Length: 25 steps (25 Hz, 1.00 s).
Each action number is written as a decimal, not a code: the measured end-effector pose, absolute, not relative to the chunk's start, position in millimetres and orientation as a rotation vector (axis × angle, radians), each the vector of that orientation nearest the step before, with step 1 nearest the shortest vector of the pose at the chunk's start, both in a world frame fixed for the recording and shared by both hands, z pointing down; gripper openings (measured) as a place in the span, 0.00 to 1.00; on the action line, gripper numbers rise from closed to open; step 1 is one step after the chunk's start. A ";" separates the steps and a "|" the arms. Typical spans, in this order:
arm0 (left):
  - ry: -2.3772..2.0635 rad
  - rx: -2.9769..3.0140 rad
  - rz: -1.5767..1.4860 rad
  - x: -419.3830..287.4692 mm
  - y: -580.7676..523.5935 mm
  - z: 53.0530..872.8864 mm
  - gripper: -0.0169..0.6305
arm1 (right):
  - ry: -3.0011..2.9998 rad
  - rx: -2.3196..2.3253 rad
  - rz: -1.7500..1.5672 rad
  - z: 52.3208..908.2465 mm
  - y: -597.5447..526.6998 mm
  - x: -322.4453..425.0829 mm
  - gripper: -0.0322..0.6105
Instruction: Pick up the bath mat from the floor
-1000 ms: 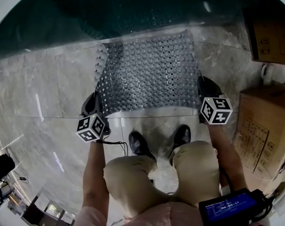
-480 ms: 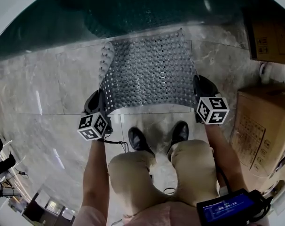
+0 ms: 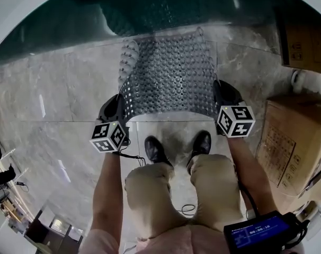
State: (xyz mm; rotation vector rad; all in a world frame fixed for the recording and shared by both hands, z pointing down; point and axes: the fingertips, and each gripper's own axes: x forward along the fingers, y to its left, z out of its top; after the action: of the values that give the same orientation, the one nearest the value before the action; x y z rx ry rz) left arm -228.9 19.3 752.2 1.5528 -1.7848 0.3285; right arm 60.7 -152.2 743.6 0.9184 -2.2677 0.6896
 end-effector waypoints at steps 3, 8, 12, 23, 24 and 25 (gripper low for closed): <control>-1.757 1.576 0.322 -221.8 15.1 745.1 0.09 | -2.271 0.901 0.693 737.9 -146.6 57.6 0.09; -1.736 1.594 0.306 -213.7 11.4 733.1 0.09 | -2.280 0.869 0.691 725.2 -141.0 50.6 0.09; -1.714 1.602 0.287 -210.2 9.4 724.5 0.09 | -2.283 0.844 0.689 713.7 -138.7 39.1 0.09; -1.667 1.649 0.254 -198.5 0.8 692.5 0.09 | -2.308 0.799 0.711 684.3 -125.6 18.4 0.09; -1.662 1.655 0.251 -196.1 0.1 690.2 0.09 | -2.310 0.796 0.713 682.6 -123.6 17.3 0.09; -1.657 1.660 0.247 -193.5 -0.1 687.6 0.09 | -2.314 0.790 0.714 680.3 -121.0 15.7 0.09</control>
State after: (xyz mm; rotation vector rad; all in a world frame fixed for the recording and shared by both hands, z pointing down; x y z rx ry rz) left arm -193.5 -0.1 687.6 1.6600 -1.6574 0.2470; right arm 15.7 -121.0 680.3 0.7902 -2.3141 0.7139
